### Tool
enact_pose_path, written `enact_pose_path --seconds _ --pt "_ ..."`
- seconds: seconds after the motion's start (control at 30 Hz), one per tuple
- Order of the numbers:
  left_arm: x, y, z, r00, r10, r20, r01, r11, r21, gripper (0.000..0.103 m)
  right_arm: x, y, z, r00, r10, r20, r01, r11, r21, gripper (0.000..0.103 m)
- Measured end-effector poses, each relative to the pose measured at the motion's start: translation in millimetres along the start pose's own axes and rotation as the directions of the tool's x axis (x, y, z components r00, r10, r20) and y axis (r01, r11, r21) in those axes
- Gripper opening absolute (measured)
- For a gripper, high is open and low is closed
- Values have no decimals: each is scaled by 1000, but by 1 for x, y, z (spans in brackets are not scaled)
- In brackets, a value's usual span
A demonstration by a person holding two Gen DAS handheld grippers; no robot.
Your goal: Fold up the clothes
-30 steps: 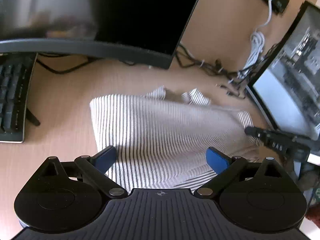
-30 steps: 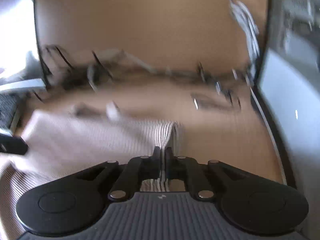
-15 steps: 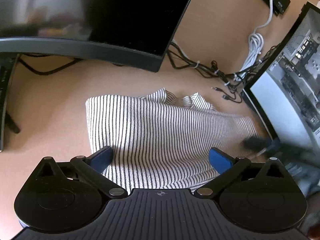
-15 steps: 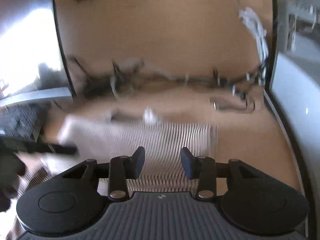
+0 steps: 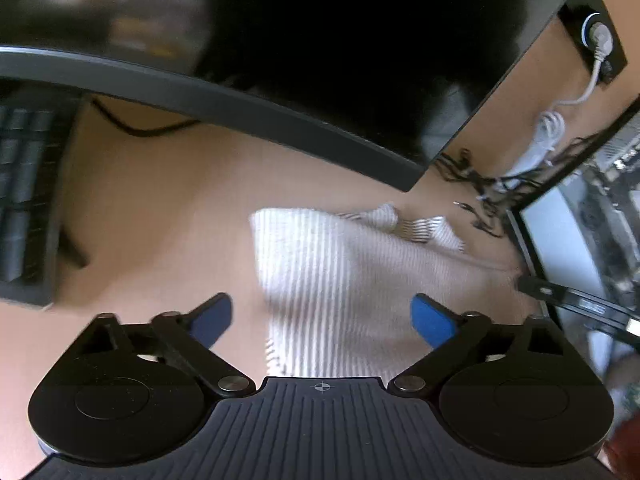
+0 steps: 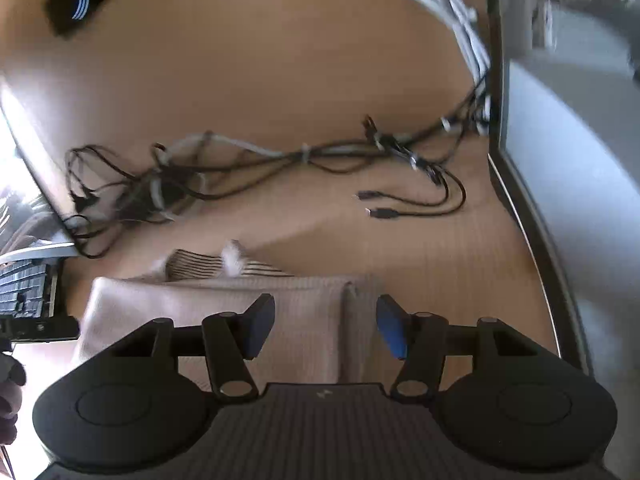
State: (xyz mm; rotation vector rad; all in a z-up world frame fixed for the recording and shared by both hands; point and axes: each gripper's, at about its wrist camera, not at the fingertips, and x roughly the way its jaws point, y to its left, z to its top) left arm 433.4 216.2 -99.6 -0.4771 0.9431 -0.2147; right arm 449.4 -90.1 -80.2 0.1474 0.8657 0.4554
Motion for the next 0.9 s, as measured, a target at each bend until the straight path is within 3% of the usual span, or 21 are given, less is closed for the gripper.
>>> enact_pose_path --seconds 0.23,0.3,0.33,0.37,0.4,0.43,0.5,0.6,0.73,0.83,0.9 --pt "18 -8 13 1000 -4 -3 4 998 59 85 41 -30 21 991 87 -99 -76 991 112 60" --pt "22 -15 17 1000 13 9 -14 997 76 82 54 -19 26 987 114 -111 -106 992 71 60" --pt "24 -17 18 1000 26 17 -27 996 82 78 59 -11 28 986 115 -119 -111 993 35 60" --pt "25 -19 19 999 44 23 -46 995 91 67 63 -3 29 985 114 -126 -115 993 -3 55" --pt "25 -20 20 998 57 25 -59 994 95 57 68 5 31 985 112 -134 -119 992 -41 49" --pt "25 -21 20 997 69 28 -72 993 98 54 70 11 31 985 103 -141 -114 991 -75 35" --pt "25 -23 21 995 94 32 -97 990 103 40 69 20 29 987 88 -135 -106 986 -131 29" --pt "11 -33 18 993 95 63 -104 984 143 29 53 32 28 993 78 -88 -94 975 -202 27" --pt "-23 -51 13 990 71 118 -93 976 197 27 2 44 27 994 111 1 -106 958 -267 26" --pt "-60 -62 -4 989 29 144 -61 972 228 24 -40 62 12 995 94 46 -71 929 -364 26" --pt "-84 -64 -20 990 9 140 -42 970 239 14 -67 73 -6 995 81 60 -46 897 -439 26"
